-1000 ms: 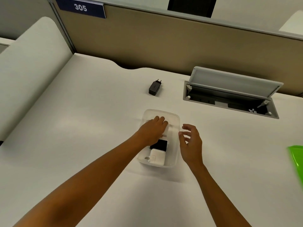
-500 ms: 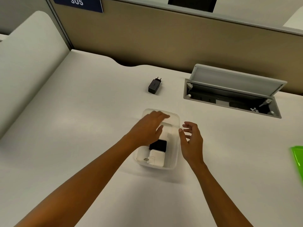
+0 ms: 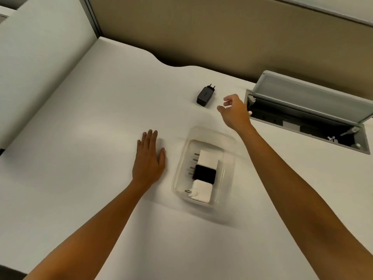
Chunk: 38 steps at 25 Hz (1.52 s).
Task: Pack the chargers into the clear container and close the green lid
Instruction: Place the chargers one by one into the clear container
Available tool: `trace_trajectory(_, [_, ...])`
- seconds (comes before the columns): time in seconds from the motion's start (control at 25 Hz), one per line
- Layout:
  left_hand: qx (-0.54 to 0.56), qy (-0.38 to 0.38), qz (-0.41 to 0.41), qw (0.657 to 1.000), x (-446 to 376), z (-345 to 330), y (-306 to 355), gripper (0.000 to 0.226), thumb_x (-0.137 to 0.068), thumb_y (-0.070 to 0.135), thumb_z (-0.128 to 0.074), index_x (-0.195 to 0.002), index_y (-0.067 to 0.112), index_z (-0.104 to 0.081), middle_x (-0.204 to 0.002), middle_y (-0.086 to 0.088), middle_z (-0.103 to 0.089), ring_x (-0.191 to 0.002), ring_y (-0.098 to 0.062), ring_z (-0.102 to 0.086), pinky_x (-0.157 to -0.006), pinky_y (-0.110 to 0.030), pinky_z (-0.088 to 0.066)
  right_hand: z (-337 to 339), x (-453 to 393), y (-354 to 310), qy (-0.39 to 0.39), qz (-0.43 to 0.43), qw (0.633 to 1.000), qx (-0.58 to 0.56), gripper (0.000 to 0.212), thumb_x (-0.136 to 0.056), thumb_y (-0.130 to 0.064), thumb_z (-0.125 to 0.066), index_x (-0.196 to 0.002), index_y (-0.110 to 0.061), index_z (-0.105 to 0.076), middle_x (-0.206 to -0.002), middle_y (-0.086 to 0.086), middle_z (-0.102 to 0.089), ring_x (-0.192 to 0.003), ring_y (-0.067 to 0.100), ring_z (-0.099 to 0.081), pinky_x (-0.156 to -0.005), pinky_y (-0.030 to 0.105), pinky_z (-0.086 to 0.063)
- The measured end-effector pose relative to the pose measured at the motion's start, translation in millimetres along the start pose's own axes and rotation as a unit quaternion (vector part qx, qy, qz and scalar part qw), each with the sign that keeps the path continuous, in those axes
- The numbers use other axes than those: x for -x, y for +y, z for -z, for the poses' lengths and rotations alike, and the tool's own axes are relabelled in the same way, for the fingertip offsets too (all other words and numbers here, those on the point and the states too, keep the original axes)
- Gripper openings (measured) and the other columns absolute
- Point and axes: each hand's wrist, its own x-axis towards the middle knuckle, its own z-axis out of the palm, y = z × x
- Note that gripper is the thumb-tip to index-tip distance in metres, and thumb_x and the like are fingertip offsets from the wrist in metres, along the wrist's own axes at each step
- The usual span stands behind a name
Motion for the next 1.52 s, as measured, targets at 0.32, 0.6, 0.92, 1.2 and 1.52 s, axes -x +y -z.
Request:
trace_trajectory(0.32, [-0.038, -0.001, 0.013, 0.999, -2, -8, -3, 0.057, -0.101, 0.036, -0.037, -0.151, 0.009, -0.032, -0.159, -0.009, -0.033, -0.151, -0.022, -0.019, -0.125, -0.043, -0.012, -59, -69, -34, -0.077, -0.081, 0.991, 0.072, 0.083, -0.081, -0.053, -0.068, -0.145, -0.018, -0.028, -0.143, 0.014, -0.035, -0.125, 0.034, -0.048, -0.1, 0.04, -0.045])
trace_trajectory(0.6, [-0.04, 0.004, 0.011, 0.999, -2, -8, -2, 0.056, -0.101, 0.034, -0.037, -0.15, 0.008, -0.034, -0.159, -0.008, -0.033, -0.151, -0.022, -0.019, -0.125, -0.042, -0.011, -63, -63, -38, -0.076, -0.007, 0.988, 0.134, 0.056, -0.087, -0.022, -0.068, -0.134, -0.015, -0.039, -0.131, 0.019, -0.052, -0.115, 0.036, -0.055, -0.093, 0.039, -0.05])
trace_trajectory(0.92, [-0.044, 0.003, 0.01, 0.999, -2, -4, 0, 0.054, -0.1, 0.032, -0.038, -0.147, 0.006, -0.038, -0.158, -0.011, -0.034, -0.15, -0.024, -0.023, -0.124, -0.043, -0.012, 39, 44, -34, -0.106, 0.165, 0.978, 0.074, 0.051, -0.085, -0.022, -0.072, -0.12, -0.043, -0.043, -0.126, -0.001, -0.06, -0.093, 0.018, -0.06, -0.07, 0.022, -0.046])
trace_trajectory(1.2, [-0.041, 0.006, 0.012, 0.999, 0, -5, 0, 0.053, -0.1, 0.03, -0.041, -0.146, 0.005, -0.039, -0.157, -0.011, -0.036, -0.149, -0.026, -0.024, -0.124, -0.043, -0.013, 13, 129, 4, -0.159, 0.107, 0.962, 0.193, 0.052, -0.084, -0.016, -0.068, -0.125, -0.04, -0.046, -0.121, -0.001, -0.061, -0.102, 0.026, -0.062, -0.082, 0.039, -0.053])
trace_trajectory(1.52, [-0.035, 0.01, 0.013, 0.999, -1, -6, -2, 0.055, -0.099, 0.031, -0.041, -0.148, 0.007, -0.036, -0.158, -0.009, -0.035, -0.15, -0.023, -0.023, -0.125, -0.041, -0.011, -30, 137, 18, -0.037, 0.128, 0.957, 0.258, 0.075, -0.073, 0.013, -0.065, -0.138, -0.017, -0.042, -0.13, 0.005, -0.055, -0.112, 0.029, -0.051, -0.073, 0.037, -0.051])
